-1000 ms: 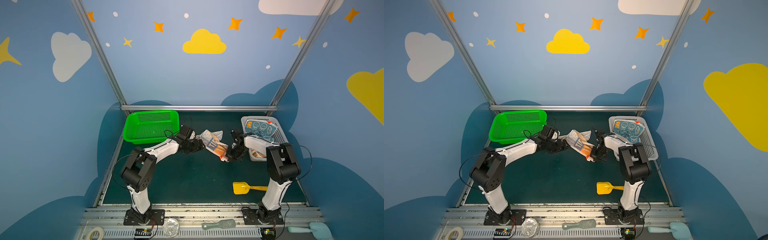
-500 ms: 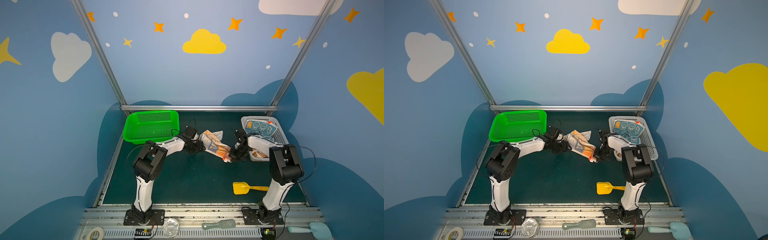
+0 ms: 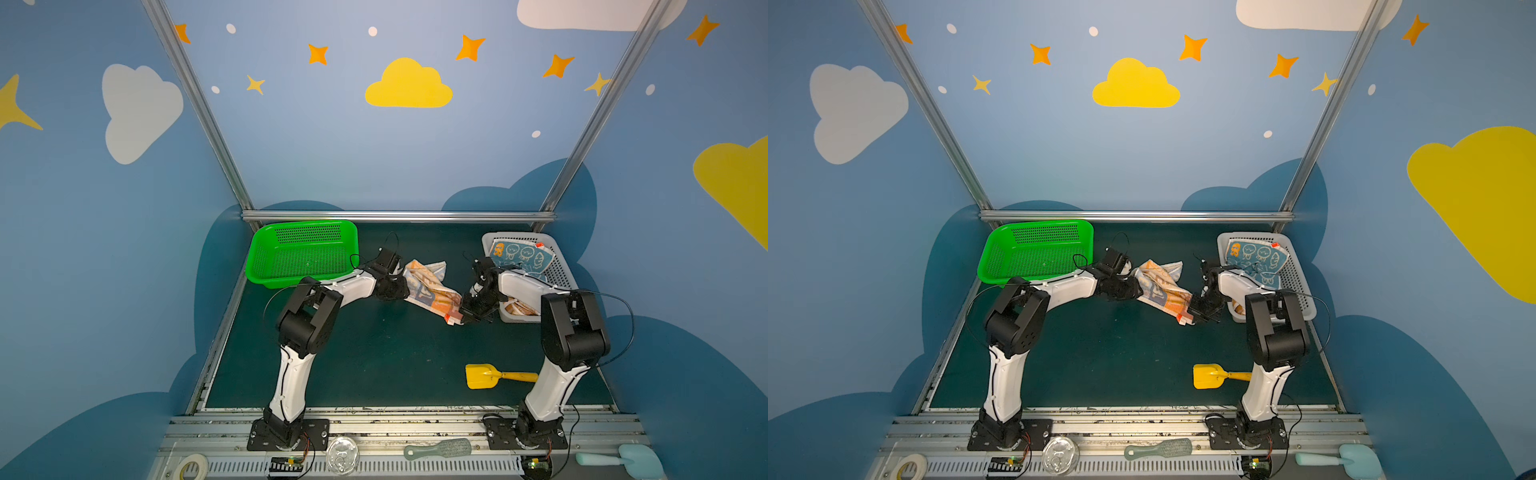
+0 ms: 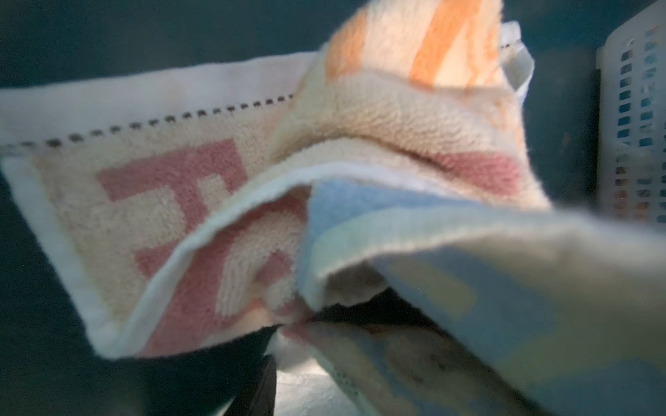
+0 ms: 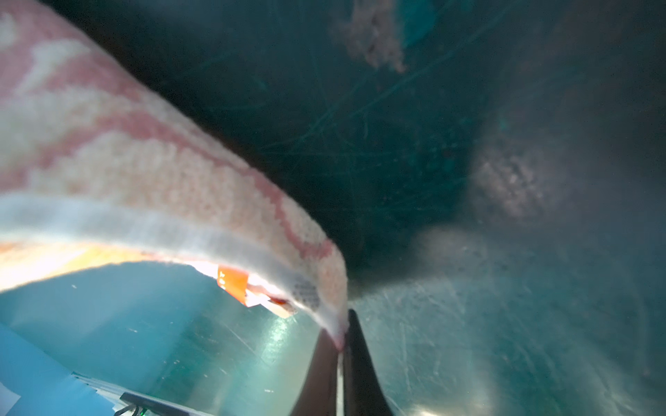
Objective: Fold and stack the towels
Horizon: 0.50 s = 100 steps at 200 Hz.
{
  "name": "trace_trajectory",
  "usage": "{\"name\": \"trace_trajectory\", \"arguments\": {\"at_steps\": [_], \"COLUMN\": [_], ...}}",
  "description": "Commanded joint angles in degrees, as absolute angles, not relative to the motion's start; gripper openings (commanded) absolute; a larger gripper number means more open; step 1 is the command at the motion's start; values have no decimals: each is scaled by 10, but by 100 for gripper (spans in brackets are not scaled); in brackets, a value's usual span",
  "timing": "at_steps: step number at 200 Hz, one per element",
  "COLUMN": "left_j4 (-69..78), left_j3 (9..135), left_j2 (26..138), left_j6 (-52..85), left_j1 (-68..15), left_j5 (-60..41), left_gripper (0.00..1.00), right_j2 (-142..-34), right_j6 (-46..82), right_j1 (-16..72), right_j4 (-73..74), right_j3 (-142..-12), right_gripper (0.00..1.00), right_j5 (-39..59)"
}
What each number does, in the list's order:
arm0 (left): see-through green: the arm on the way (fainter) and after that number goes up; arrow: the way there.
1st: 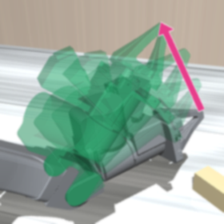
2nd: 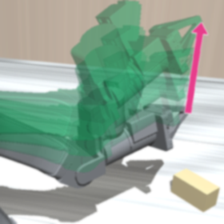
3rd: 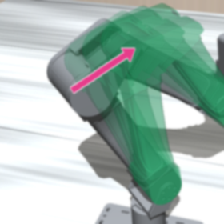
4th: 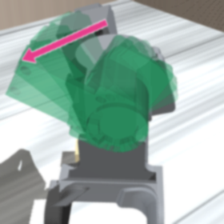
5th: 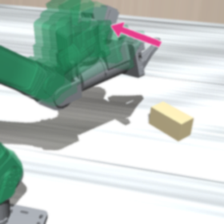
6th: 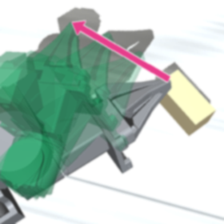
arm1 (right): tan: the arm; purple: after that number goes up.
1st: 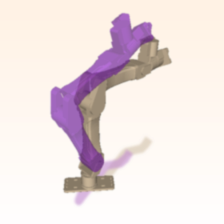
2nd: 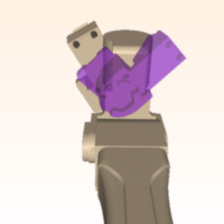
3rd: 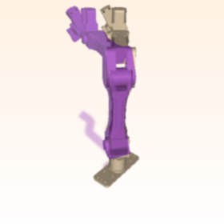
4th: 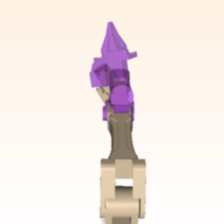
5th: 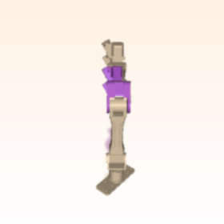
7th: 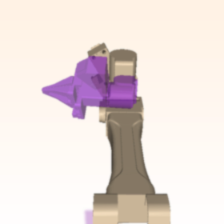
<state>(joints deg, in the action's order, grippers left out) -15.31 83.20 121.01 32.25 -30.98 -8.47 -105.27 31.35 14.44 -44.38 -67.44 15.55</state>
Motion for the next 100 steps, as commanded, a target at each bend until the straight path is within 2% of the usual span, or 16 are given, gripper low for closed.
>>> {"name": "trace_trajectory", "arguments": {"at_steps": [1, 100], "left_j4": [-215, -243], "left_j3": [849, 893], "left_j2": [1225, 1268], "left_j6": [286, 250], "left_j1": [-312, -329], "left_j5": [-38, 4], "left_gripper": [47, 44], "right_j2": [-1041, -1020], "right_j6": [308, 306], "right_j1": [139, 131], "right_j4": [-458, -460], "right_j3": [-681, -677], "right_gripper": [0, 0], "right_j5": [168, 174]}}
